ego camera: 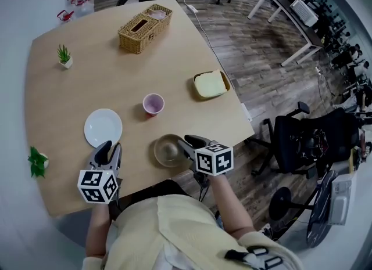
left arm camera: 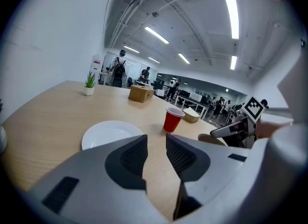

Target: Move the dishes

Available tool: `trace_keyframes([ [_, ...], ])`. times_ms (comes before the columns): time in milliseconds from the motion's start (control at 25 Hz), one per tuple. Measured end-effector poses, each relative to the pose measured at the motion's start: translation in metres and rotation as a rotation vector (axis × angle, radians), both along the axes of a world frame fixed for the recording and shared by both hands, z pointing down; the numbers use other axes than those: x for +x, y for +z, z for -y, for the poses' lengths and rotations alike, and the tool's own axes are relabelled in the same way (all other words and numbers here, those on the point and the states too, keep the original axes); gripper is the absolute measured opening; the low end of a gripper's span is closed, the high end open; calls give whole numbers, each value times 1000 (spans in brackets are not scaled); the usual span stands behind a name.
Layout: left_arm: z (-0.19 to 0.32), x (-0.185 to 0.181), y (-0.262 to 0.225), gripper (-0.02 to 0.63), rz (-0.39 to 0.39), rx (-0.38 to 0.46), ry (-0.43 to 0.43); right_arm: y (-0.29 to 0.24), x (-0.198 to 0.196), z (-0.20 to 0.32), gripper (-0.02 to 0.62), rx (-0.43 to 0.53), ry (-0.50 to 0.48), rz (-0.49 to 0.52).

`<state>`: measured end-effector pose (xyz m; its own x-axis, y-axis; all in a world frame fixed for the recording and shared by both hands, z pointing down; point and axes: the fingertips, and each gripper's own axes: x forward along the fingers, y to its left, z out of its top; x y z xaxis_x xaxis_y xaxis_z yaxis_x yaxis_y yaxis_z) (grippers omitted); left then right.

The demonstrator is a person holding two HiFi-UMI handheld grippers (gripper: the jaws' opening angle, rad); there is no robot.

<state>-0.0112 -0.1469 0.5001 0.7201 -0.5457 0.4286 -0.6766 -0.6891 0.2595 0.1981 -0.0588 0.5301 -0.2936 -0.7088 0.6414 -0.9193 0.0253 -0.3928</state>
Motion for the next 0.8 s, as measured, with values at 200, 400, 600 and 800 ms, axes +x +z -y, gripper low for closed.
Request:
trace_keyframes([
  [200,4,-7,2,126,24,7,-52,-15,4,6,130,42,6,-4],
  [400,4,-13,3,126,43,5,-87,-30,2,15,130,88,-2,-10],
  [600,15,-30,3,127,-41,-75,-207,-46,-14,26,130,128,-46,7],
  [800,24,-51,7,127,-69,-132,-317,-58,-42,36,130,154,-127,42],
])
